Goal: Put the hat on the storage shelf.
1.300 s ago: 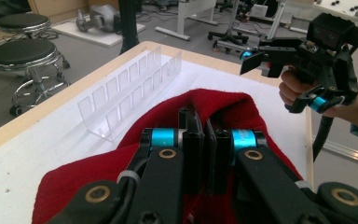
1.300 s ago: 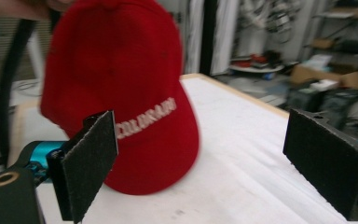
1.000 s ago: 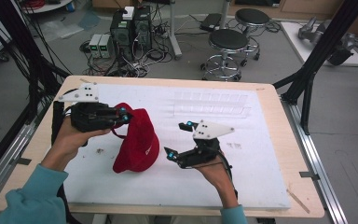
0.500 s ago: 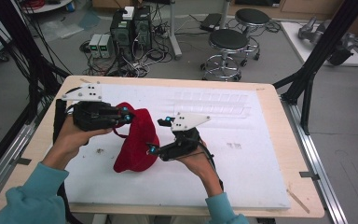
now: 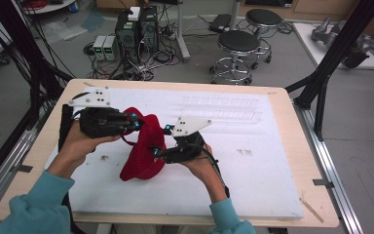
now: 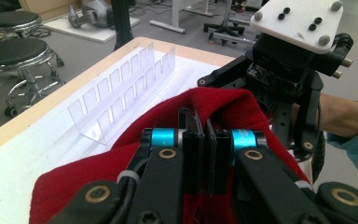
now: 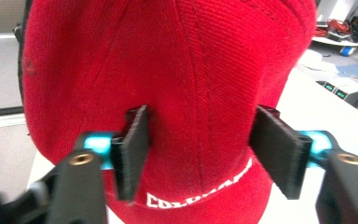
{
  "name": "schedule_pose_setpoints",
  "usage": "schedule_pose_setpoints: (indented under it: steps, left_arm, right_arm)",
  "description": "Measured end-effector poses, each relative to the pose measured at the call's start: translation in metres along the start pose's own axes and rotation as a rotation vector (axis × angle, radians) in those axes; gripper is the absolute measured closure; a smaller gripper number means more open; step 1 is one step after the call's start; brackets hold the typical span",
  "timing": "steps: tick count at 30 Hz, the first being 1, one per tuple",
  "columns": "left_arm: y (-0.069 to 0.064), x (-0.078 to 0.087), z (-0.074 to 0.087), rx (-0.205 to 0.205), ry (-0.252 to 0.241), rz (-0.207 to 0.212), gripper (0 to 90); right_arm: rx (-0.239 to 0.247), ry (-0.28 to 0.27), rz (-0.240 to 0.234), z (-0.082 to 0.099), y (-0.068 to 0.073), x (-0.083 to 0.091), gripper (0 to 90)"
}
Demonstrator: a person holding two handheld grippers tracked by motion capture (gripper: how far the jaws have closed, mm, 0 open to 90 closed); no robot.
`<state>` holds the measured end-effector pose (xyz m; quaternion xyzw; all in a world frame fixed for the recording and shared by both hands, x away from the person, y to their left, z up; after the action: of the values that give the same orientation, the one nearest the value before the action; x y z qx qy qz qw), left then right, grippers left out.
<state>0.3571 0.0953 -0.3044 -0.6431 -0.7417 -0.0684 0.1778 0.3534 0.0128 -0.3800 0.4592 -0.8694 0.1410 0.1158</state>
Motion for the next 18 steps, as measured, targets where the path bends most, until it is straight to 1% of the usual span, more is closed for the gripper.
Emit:
schedule_pose_setpoints:
  steps: [1,2,4,5,7,8,10,12,14,15,16,18]
  left_arm:
    - [0.0,0.0,0.0,0.0,0.0,0.0,86.9]
    - [0.0003,-0.0001,0.0004,0.0,0.002,0.0,86.9]
    - [0.001,-0.0004,0.0007,0.003,0.003,-0.007,86.9]
    - [0.001,-0.0004,0.0007,0.003,0.003,-0.007,86.9]
    - [0.0011,-0.0014,0.001,0.005,0.005,-0.008,86.9]
    - [0.0015,-0.0014,0.0013,0.003,0.007,-0.009,86.9]
    - [0.0024,-0.0013,0.0022,0.004,0.014,-0.013,86.8]
    - [0.0034,-0.0012,0.0025,0.005,0.014,-0.019,85.7]
    - [0.0037,-0.0011,0.0021,0.009,0.009,-0.022,82.1]
    - [0.0041,-0.0009,0.0021,0.009,0.009,-0.024,82.1]
    - [0.0048,-0.0006,0.0021,0.01,0.008,-0.029,76.4]
    - [0.0051,0.0003,0.0029,0.01,0.013,-0.031,76.3]
  right_arm:
    - [0.0,0.0,0.0,0.0,0.0,0.0,41.5]
    - [0.002,0.007,0.002,0.0,-0.0002,0.0005,51.4]
    - [0.01,0.011,0.009,-0.0002,-0.0011,0.0008,59.7]
    - [0.002,0.02,0.001,0.0003,0.0001,0.0014,63.5]
    - [-0.008,0.027,0.009,0.0005,-0.0008,0.0012,71.4]
    - [-0.012,0.031,0.003,0.0007,-0.0006,0.0013,74.3]
    - [-0.019,0.034,0.008,0.0012,-0.0018,0.0011,79.1]
    - [-0.014,0.038,0.006,0.0016,-0.0015,0.0016,82.3]
    - [-0.014,0.039,0.006,0.0017,-0.0013,0.0023,84.0]
    - [-0.014,0.039,0.006,0.0017,-0.0013,0.0023,84.0]
    - [-0.014,0.036,0.01,0.0015,-0.0011,0.0026,84.9]
    - [-0.015,0.039,0.008,0.0015,-0.0009,0.003,85.1]
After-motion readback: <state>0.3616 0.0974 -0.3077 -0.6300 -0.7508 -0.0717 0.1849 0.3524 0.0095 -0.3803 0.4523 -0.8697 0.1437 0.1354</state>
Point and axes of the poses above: each handheld gripper's, and its own axes: x roughly backward along the jaws, z roughly out of its underside, y roughly to its left, the point moved 10 cm from there along -x, roughly forward along the jaws, and after that the axes turned 14 degrees about z, right-handed, at the moved point
